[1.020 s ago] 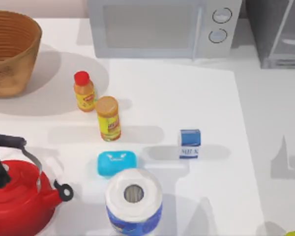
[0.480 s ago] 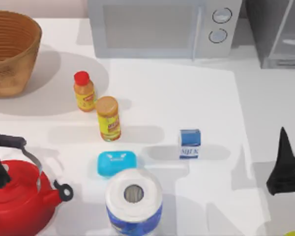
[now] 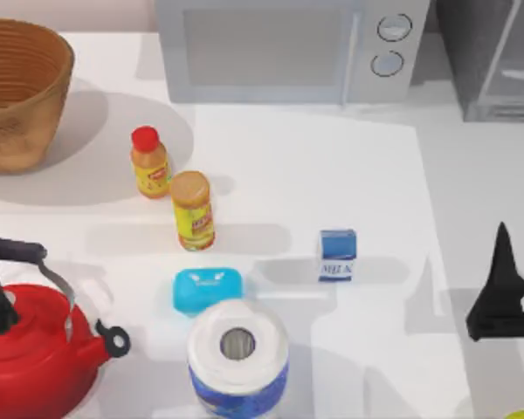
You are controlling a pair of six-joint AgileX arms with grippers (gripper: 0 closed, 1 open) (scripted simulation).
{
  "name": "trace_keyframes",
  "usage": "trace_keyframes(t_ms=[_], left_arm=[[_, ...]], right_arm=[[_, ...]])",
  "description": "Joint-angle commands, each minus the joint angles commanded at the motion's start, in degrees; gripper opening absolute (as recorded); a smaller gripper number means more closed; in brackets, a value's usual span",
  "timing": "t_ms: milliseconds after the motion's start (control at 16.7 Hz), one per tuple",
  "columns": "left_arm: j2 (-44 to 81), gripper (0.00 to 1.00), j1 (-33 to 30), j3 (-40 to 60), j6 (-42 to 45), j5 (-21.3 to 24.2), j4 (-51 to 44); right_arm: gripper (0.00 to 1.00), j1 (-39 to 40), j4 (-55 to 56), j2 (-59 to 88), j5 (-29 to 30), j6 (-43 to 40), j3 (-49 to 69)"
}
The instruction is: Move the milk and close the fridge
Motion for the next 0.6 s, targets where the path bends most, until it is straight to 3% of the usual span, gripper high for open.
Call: trace_keyframes(t_ms=[300,600], left_arm=[[0.0,1.0,0.0,0.0,0.0,0.0,0.0],[0.0,1.0,0.0,0.0,0.0,0.0,0.0]], right_arm=[[1.0,-0.1,-3.2,3.8,-0.2,3.4,3.8],[1.0,0.5,-15.7,20.4,-1.7,15.7,20.2]])
